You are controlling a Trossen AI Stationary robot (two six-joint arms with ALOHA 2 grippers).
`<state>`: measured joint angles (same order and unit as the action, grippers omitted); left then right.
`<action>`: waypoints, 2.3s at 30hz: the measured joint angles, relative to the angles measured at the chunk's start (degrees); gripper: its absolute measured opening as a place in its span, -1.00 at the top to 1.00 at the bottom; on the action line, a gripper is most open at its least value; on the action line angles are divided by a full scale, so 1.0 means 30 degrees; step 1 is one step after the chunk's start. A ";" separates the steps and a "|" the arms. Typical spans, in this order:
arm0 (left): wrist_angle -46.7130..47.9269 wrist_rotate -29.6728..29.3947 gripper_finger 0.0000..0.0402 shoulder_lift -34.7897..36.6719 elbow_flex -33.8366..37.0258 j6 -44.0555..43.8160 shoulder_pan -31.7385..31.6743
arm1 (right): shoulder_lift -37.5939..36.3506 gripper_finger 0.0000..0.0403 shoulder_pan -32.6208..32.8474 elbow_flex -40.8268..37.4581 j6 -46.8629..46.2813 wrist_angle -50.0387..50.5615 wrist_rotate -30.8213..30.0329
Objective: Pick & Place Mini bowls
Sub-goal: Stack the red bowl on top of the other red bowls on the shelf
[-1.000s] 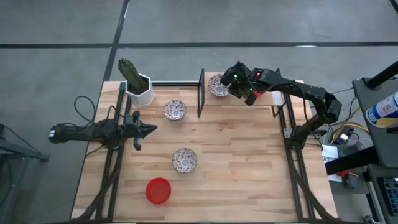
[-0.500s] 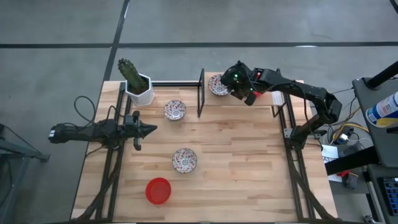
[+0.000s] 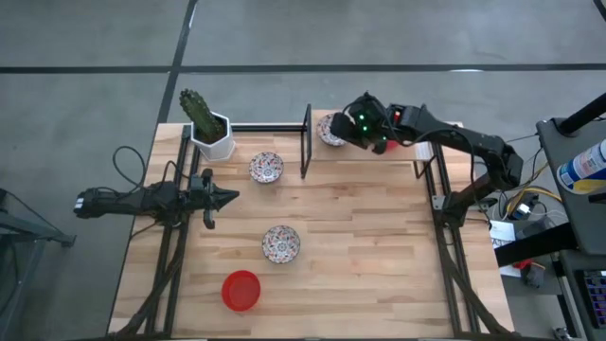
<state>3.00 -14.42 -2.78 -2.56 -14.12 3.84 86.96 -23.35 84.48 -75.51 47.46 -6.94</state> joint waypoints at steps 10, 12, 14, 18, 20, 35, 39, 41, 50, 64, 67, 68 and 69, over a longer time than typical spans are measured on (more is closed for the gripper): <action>0.0000 -0.0006 1.00 -0.0004 -0.0003 0.0003 -0.0001 | 0.0004 0.34 0.2647 0.0361 0.1027 -0.1229 -0.0735; 0.0001 -0.0007 1.00 -0.0004 -0.0003 -0.0004 -0.0005 | 0.0007 0.34 0.3238 0.0325 0.1415 -0.1648 -0.0706; -0.0002 -0.0002 1.00 0.0001 0.0004 0.0004 -0.0003 | 0.0019 0.34 0.3759 0.0294 0.1910 -0.2085 -0.0717; 0.0001 0.0001 1.00 0.0003 0.0004 -0.0004 -0.0001 | 0.0199 0.34 0.4945 0.0308 0.2503 -0.3052 -0.0691; 0.0001 -0.0004 1.00 -0.0004 -0.0003 0.0001 0.0000 | 0.0324 0.34 0.5527 0.0308 0.2609 -0.3749 -0.0653; 0.0001 0.0001 1.00 -0.0004 -0.0001 -0.0002 0.0000 | 0.1986 0.34 0.9151 0.0250 0.3721 -0.5802 -0.0670; -0.0001 -0.0001 1.00 -0.0004 0.0004 -0.0004 0.0000 | 0.2941 0.34 1.0077 0.0243 0.3004 -0.7060 -0.0604; -0.0007 -0.0007 1.00 -0.0011 0.0004 0.0018 0.0000 | 0.3466 0.34 1.0436 0.0235 0.2701 -0.7880 -0.0611; -0.1310 0.1872 1.00 0.0047 0.0099 -0.9804 0.0015 | 0.5750 0.34 1.1762 0.0425 0.1790 -1.2291 -0.0332; -0.2205 0.4940 1.00 0.0040 0.0055 -2.3138 0.0029 | 0.6586 0.34 1.2130 0.1656 0.2053 -1.2398 0.0809; -0.4049 0.6519 1.00 0.0033 0.0055 -2.2924 0.0037 | 0.6576 0.34 1.2127 0.1736 0.2188 -1.2444 0.0809; -0.4988 0.7131 1.00 0.0033 0.0055 -2.2520 0.0062 | 0.6572 0.34 1.2134 0.1736 0.2181 -1.2434 0.0809; -0.6098 0.7698 1.00 0.0032 0.0049 -2.2102 0.0113 | 0.6564 0.34 1.2144 0.1736 0.2179 -1.2442 0.0817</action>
<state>-15.29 8.68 -2.68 -2.41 -80.42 4.18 106.65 13.08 89.69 -68.97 10.13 -4.49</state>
